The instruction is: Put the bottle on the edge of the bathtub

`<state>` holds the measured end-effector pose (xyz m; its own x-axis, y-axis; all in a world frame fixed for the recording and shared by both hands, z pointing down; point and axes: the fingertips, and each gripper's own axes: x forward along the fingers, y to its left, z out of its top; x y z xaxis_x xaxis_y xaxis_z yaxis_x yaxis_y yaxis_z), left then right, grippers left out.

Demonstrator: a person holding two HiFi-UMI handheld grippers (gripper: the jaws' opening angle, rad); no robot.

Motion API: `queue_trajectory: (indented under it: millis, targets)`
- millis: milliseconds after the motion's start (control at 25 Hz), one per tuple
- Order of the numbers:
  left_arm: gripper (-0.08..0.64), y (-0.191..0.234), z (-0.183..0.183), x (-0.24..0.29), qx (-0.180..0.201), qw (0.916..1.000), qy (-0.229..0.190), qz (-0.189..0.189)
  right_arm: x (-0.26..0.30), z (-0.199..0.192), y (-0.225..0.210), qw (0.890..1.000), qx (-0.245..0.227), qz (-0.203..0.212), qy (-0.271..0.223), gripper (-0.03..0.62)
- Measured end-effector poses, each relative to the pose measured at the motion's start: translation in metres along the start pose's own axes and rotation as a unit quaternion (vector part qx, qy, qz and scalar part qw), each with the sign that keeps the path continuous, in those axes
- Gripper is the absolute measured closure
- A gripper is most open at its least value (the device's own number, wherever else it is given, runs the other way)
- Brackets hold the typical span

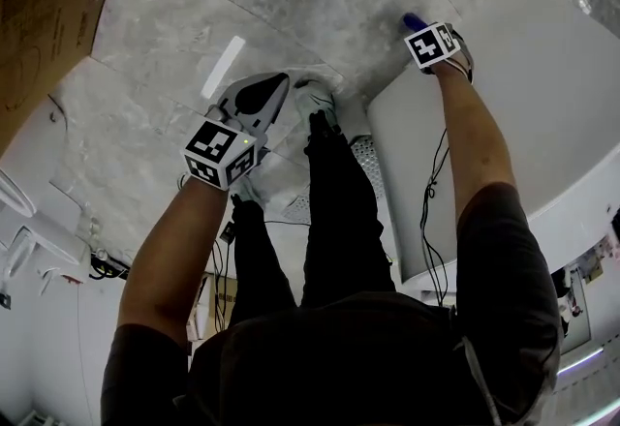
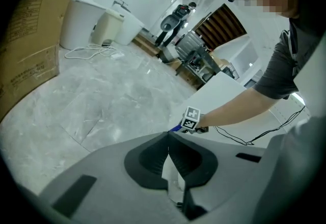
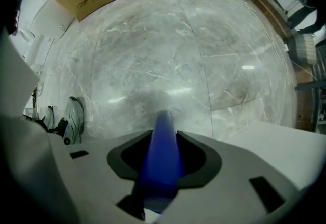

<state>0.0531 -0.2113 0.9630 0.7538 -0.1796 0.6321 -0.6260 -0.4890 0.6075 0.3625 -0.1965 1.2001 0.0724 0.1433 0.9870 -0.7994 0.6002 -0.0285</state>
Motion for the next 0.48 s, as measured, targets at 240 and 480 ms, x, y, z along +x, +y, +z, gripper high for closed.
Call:
queue_trajectory:
  millis: [240,480]
  targets:
    - [0.555,-0.0006,-0.0086,0.0105,0.002,1.0000,0.008,-0.005,0.0112,0.0030,-0.0001,1.000,-0.011,-0.009,0.007,0.454]
    - [0.555,0.0066,-0.0101,0.0033,-0.011,0.9999,0.002,0.009,0.0115,0.0018,0.0027,1.000,-0.014,-0.005,0.002,0.449]
